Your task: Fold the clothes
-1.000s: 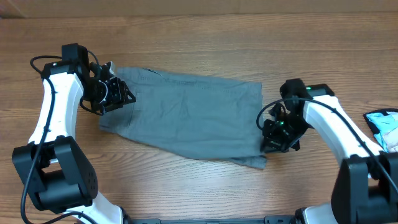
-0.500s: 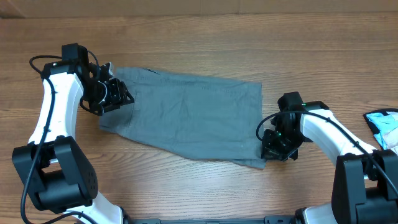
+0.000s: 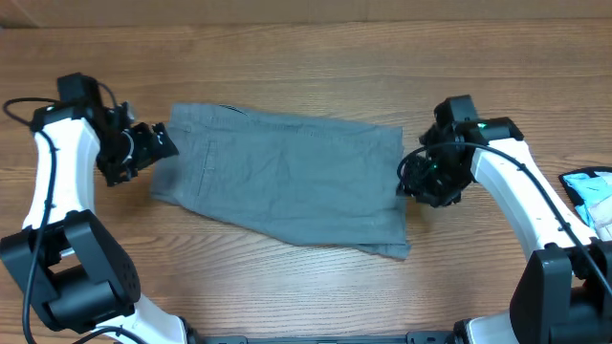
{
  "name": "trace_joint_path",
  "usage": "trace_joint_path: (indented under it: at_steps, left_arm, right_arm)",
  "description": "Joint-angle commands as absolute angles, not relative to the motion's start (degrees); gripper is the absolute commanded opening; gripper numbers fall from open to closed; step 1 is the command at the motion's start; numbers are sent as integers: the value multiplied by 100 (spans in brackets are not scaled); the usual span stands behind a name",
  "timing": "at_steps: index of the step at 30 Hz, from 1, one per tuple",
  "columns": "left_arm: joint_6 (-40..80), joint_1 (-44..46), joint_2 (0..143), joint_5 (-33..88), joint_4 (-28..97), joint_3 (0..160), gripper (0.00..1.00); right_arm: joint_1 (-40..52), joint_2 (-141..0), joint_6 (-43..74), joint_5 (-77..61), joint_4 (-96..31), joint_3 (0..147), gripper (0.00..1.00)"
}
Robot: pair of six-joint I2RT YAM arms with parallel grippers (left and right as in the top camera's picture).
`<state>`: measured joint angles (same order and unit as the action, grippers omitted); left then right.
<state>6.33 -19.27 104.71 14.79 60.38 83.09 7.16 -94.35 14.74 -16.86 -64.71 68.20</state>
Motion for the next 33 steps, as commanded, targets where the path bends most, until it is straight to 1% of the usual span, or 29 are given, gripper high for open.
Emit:
trace_joint_path:
  at_steps: [1,4,6,9,11,16,20,25,26,28,33]
  left_arm:
    - [445,-2029,10739,1774,5878,8361,100]
    - [43,-2014,11109,2357,5771,8361,100]
    - [-25,-1988,11391,2357,5693,8361,100]
    - [-110,-1986,11806,2519,5485,8361,99]
    - [-235,-1984,12031,2670,5363,8361,97]
    - [-475,-1973,12396,2812,5253,8361,96]
    - [-478,-1872,12641,2821,5168,8361,91]
    - [-471,-1540,12910,2912,4941,8361,84]
    - [-471,-1472,12964,2921,4908,8361,81]
    - [-473,-1339,13045,2893,4877,8361,68]
    - [-471,-1227,13098,2749,4882,8364,31]
  right_arm:
    - [718,-9378,1291,-2252,-6143,6794,46]
    - [718,-9430,1258,-2368,-5850,6565,45]
    - [718,-9463,1260,-2373,-5701,6346,45]
    - [718,-9470,1160,-2423,-5542,6029,41]
    - [718,-9474,969,-2504,-5468,5885,41]
    - [718,-9474,956,-2521,-5332,5660,41]
    - [718,-9474,958,-2521,-5231,5586,41]
    - [718,-9474,958,-2521,-5118,5583,41]
    - [718,-9474,961,-2521,-5098,5583,41]
    - [718,-9474,961,-2545,-5085,5586,41]
    - [718,-9474,961,-2582,-5111,5583,41]
